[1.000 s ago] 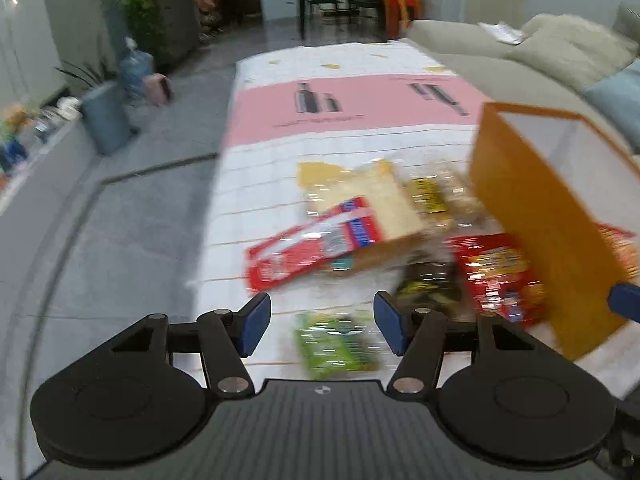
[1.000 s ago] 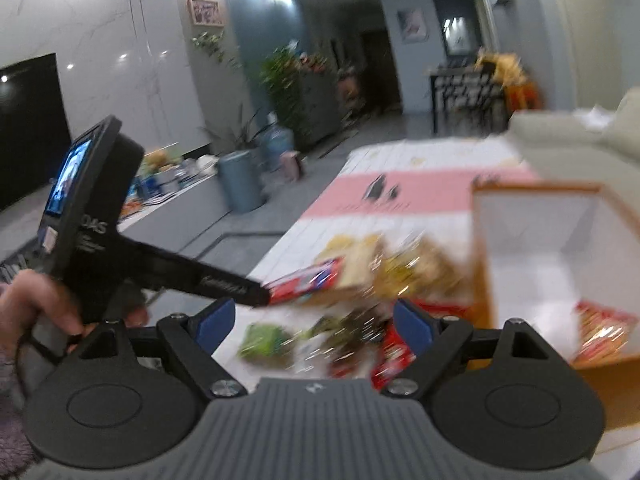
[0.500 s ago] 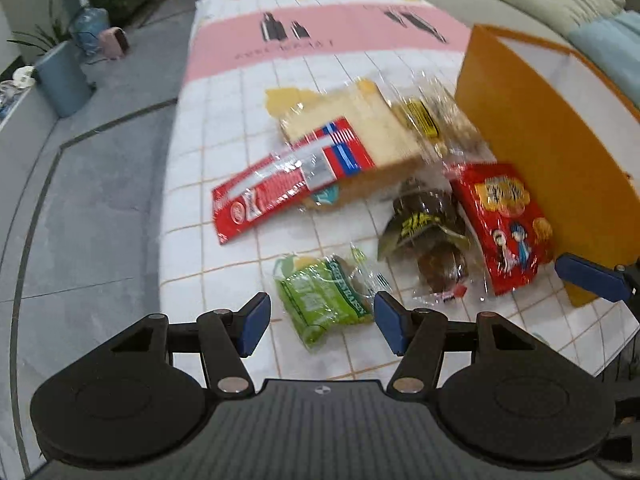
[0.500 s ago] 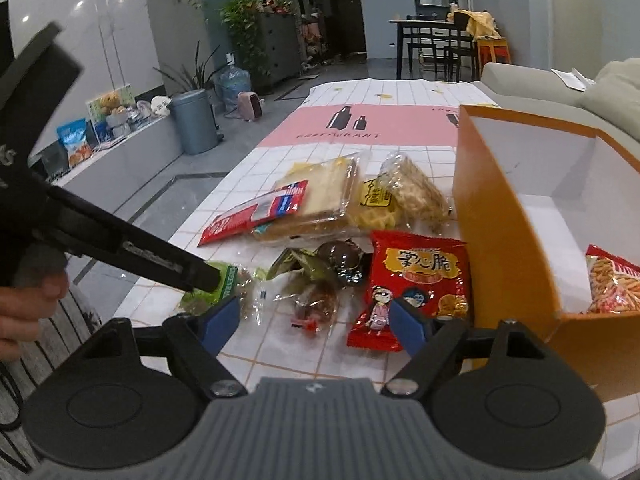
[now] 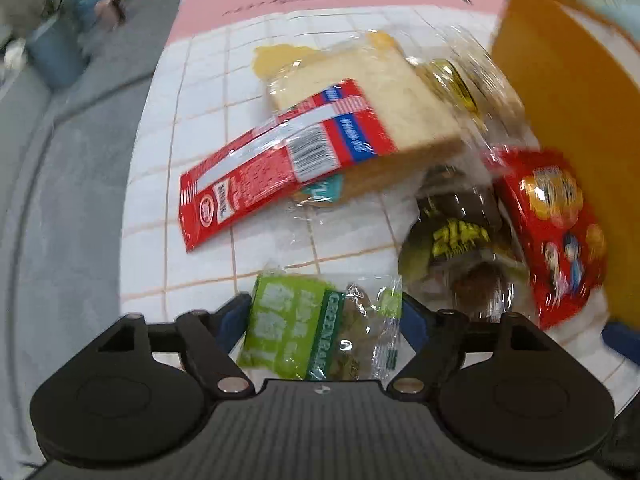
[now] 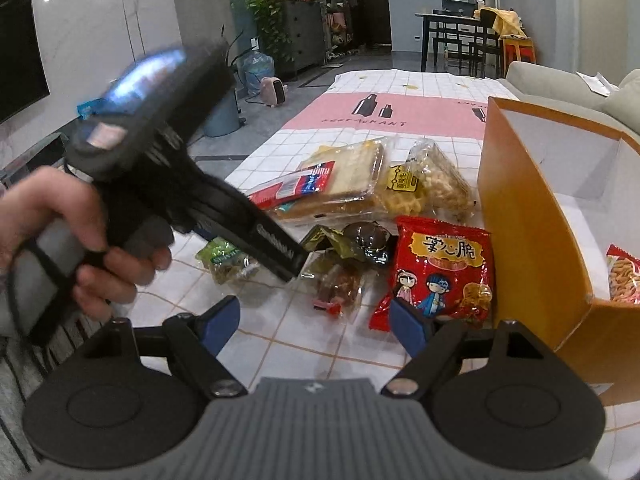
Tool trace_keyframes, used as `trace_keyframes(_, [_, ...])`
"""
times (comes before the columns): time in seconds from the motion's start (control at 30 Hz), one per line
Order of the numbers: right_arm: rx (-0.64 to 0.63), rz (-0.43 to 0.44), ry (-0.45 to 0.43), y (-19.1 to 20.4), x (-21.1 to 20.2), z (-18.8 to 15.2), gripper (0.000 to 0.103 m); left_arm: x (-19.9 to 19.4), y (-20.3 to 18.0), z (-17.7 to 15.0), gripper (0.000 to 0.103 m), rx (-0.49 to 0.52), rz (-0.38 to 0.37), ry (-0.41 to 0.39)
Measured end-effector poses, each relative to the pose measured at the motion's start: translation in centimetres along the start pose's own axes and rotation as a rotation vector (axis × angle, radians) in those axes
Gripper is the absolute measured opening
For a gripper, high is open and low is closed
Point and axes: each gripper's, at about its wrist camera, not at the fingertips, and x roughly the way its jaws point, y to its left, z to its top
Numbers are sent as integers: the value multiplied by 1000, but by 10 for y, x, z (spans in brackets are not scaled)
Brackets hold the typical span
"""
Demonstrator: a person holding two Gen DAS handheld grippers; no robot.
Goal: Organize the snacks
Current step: 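Move both grippers back over the snacks toward the green raisin bag, then grasp the green raisin bag with the left gripper while the right gripper grasps the chocolate pastry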
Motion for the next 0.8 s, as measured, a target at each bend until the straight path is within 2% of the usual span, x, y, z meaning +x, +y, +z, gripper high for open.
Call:
trace_keyframes(0.07, [-7, 0, -2, -1, -1, 0, 80, -3, 8, 0, 83, -48, -28, -7])
trace_keyframes(0.1, [-9, -2, -4, -1, -2, 0, 80, -5, 11, -1, 73, -67, -29, -17])
trace_keyframes(0.17, [-12, -5, -11, -1, -3, 0, 80, -8, 17, -3, 68, -90, -27, -25])
trace_keyframes(0.37, [-32, -12, -24, -1, -4, 0, 78, -16, 31, -6, 67, -165, -77, -27])
trace_keyframes(0.6, [-40, -16, -24, 0, -3, 0, 76, -49, 43, -15, 67, -208, -152, -170])
trace_keyframes(0.8, [25, -25, 39, -2, 17, 5, 76, -68, 53, -16, 67, -233, -196, -287])
